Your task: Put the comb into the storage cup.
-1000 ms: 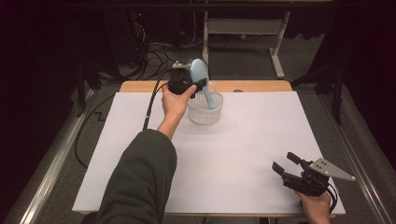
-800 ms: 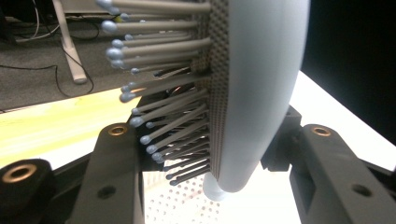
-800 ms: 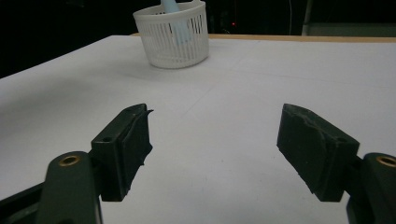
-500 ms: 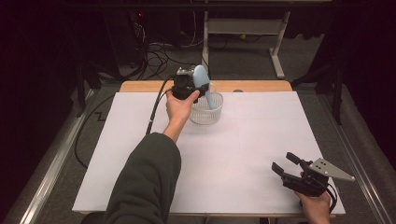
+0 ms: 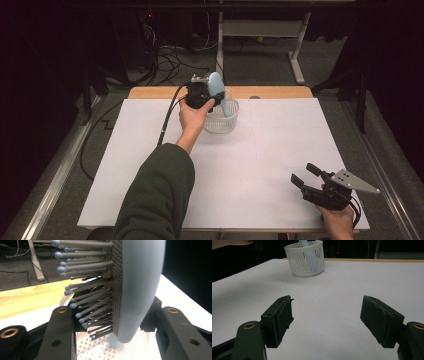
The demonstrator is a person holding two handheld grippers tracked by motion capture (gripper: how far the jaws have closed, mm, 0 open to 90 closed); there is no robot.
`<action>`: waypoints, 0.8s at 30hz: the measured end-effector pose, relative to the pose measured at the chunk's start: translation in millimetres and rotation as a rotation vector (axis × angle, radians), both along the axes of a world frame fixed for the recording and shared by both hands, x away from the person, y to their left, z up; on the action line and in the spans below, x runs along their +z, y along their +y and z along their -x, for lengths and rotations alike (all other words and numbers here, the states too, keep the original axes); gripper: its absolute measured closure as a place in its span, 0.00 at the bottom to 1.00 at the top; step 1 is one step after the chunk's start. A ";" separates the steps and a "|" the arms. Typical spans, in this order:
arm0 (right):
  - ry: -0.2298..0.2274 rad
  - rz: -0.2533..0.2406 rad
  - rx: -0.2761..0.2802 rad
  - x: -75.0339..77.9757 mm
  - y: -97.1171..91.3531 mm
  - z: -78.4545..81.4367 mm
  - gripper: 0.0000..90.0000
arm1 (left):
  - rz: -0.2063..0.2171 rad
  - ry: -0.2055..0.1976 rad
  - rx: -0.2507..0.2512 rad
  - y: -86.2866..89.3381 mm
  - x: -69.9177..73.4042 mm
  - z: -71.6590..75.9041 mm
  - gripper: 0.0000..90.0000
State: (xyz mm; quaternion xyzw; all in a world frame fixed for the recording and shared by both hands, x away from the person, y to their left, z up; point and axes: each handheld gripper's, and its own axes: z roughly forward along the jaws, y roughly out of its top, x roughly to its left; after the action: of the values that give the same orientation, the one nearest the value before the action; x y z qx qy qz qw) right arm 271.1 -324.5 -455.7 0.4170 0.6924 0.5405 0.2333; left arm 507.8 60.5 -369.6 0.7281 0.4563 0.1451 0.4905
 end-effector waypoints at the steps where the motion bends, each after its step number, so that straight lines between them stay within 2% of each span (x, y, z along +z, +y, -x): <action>1: 0.000 0.000 0.000 0.0 0.1 0.1 0.29 | -0.004 0.002 -0.001 0.1 -0.9 0.1 0.58; 12: 0.001 -0.002 0.001 0.0 0.0 0.0 0.29 | -0.009 0.007 -0.015 -1.5 -4.8 0.1 0.57; 21: 0.001 -0.001 0.002 0.0 0.2 0.0 0.29 | -0.046 0.001 -0.018 2.7 -3.0 1.0 0.52; 24: 0.001 -0.001 0.002 0.0 0.1 0.1 0.29 | -0.067 0.012 -0.018 5.3 -1.2 1.8 0.50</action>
State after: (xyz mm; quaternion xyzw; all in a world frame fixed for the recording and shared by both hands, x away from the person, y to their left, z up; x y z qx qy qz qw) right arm 271.0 -324.3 -455.7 0.4168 0.6927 0.5409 0.2322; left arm 506.0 65.8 -370.8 0.7491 0.4477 0.1514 0.4642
